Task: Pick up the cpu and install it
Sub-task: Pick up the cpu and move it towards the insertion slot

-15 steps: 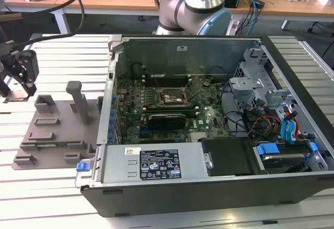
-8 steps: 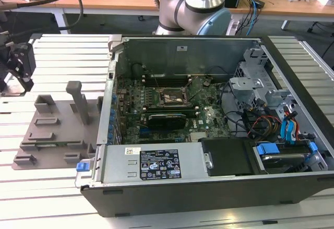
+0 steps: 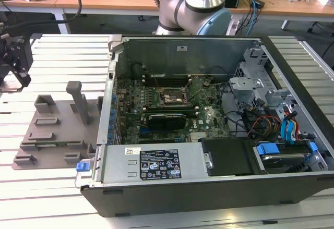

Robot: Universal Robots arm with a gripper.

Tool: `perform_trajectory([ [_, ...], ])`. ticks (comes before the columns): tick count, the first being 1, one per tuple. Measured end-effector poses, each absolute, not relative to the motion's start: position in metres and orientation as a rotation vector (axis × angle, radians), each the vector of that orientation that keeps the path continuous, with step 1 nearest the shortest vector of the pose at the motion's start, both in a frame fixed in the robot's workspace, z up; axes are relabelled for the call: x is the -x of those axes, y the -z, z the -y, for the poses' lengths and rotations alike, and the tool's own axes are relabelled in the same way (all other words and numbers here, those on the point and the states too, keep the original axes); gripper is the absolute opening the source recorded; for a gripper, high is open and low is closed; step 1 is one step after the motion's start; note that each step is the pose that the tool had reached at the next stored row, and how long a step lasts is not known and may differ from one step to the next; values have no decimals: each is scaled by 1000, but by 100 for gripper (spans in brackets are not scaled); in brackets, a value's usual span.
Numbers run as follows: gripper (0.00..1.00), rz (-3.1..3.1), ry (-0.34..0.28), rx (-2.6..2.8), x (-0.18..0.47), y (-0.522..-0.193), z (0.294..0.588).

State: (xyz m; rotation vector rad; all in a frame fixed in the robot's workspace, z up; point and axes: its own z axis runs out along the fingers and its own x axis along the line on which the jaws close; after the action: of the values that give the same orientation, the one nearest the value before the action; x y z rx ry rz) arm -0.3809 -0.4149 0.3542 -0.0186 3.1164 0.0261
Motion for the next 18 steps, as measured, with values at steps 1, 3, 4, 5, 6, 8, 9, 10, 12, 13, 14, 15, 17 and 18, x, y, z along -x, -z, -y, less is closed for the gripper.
perform_trajectory([
  [1,55,-3116,-26,19,381,-358,415],
  [3,55,-3116,-26,19,381,-363,415],
  [4,55,-3116,-26,19,381,-364,415],
  [5,55,-3116,-26,19,381,-366,415],
  [6,55,-3116,-26,19,381,-367,415],
  [8,55,-3116,-26,19,381,-370,415],
  [9,55,-3116,-26,19,381,-373,415],
  [10,55,-3116,-26,19,381,-374,415],
  [12,55,-3116,-26,19,381,-378,415],
  [13,55,-3116,-26,19,381,-379,415],
  [14,55,-3116,-26,19,381,-381,415],
  [15,55,-3116,-26,19,381,-382,415],
  [17,55,-3116,-26,19,381,-385,415],
  [18,55,-3116,-26,19,381,-387,414],
])
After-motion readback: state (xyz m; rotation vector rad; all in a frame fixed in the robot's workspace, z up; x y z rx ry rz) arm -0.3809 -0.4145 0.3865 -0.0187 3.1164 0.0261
